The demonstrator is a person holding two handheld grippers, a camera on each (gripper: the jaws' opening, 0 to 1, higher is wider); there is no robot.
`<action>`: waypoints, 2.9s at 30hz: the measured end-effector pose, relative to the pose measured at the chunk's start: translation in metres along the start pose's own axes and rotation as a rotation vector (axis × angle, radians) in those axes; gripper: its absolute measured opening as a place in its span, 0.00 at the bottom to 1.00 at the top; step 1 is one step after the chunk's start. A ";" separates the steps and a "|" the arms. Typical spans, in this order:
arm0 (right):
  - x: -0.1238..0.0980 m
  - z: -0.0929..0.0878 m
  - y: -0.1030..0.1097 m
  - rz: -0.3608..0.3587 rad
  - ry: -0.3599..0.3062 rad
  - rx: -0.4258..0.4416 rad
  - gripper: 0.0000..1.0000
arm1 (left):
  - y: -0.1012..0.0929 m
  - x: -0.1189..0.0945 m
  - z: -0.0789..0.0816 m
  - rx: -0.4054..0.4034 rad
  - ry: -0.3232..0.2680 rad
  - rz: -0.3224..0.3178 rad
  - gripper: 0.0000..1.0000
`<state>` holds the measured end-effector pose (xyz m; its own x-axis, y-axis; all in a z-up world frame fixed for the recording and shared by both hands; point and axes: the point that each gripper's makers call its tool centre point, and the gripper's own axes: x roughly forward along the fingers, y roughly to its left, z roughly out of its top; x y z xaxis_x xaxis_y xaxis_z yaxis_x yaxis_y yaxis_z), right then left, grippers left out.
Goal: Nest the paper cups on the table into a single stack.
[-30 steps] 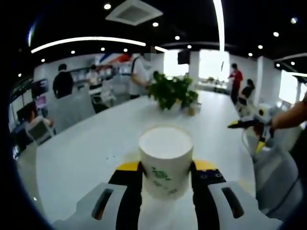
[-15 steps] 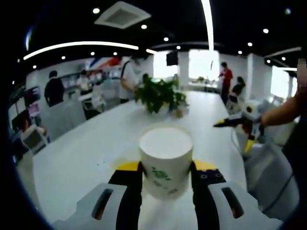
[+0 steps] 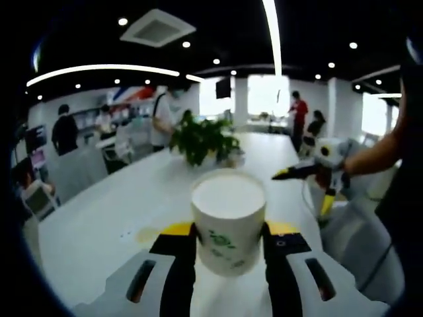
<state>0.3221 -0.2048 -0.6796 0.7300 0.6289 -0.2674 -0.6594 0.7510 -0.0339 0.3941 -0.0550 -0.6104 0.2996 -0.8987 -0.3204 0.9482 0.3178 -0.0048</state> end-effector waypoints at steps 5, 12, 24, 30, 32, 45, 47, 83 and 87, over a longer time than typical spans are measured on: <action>0.002 0.015 0.007 0.029 -0.024 -0.002 0.96 | -0.009 -0.002 0.004 0.001 -0.019 -0.009 0.38; 0.004 0.034 0.019 0.078 -0.045 -0.004 0.96 | -0.022 -0.007 0.015 -0.001 -0.054 -0.025 0.38; 0.004 0.070 0.045 0.199 -0.100 0.008 0.85 | -0.054 -0.013 0.030 0.016 -0.115 -0.098 0.38; 0.002 0.094 0.067 0.298 -0.122 0.002 0.69 | -0.067 -0.014 0.037 -0.003 -0.156 -0.114 0.38; 0.000 0.103 0.073 0.337 -0.138 0.017 0.62 | -0.072 -0.015 0.038 -0.009 -0.169 -0.116 0.38; 0.006 0.111 0.098 0.496 -0.139 0.140 0.34 | -0.085 -0.020 0.053 -0.049 -0.253 -0.135 0.38; 0.006 0.112 0.100 0.504 -0.145 0.140 0.31 | -0.085 -0.020 0.053 -0.047 -0.251 -0.134 0.37; -0.012 0.153 0.123 0.696 -0.205 0.326 0.00 | -0.095 -0.031 0.038 -0.036 -0.213 -0.152 0.42; -0.012 0.158 0.122 0.687 -0.205 0.310 0.00 | -0.085 -0.033 0.036 -0.051 -0.200 -0.094 0.62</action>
<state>0.2608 -0.0889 -0.5282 0.2146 0.9752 0.0538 -0.9175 0.1824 0.3535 0.3071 -0.0637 -0.5655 0.2296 -0.9656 -0.1219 0.9679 0.2396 -0.0752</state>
